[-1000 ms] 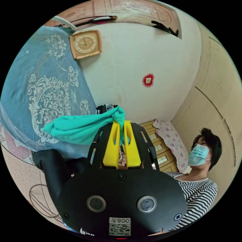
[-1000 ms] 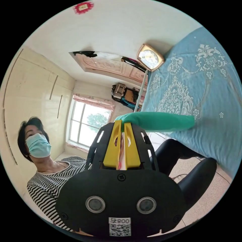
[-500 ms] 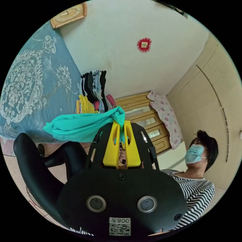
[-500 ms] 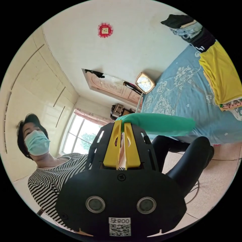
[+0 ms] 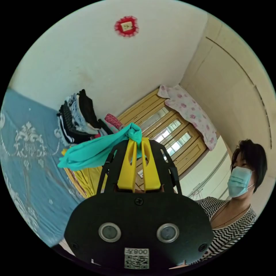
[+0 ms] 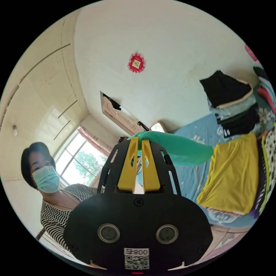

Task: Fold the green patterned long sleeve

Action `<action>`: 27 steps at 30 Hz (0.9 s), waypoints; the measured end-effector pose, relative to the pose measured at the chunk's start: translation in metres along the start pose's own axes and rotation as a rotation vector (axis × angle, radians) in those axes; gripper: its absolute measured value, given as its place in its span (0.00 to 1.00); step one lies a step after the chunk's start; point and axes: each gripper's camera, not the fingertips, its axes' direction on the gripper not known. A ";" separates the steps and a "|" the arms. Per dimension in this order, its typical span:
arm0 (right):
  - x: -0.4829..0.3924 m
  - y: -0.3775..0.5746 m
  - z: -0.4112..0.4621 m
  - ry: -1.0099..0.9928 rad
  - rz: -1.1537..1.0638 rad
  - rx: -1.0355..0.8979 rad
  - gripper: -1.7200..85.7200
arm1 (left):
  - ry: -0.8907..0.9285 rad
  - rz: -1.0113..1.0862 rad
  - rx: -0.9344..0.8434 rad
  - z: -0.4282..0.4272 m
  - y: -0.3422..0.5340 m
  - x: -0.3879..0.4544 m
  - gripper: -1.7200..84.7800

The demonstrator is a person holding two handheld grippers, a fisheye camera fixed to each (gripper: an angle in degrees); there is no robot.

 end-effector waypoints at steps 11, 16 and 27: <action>0.222 0.038 -0.120 0.400 0.523 -0.194 0.04 | -0.205 -0.344 -0.451 0.263 0.219 -0.267 0.06; 0.233 0.039 -0.143 0.391 0.463 -0.234 0.04 | -0.177 -0.346 -0.480 0.283 0.281 -0.296 0.06; 0.277 0.044 -0.168 0.535 0.506 -0.401 0.04 | -0.245 -0.380 -0.603 0.314 0.400 -0.364 0.05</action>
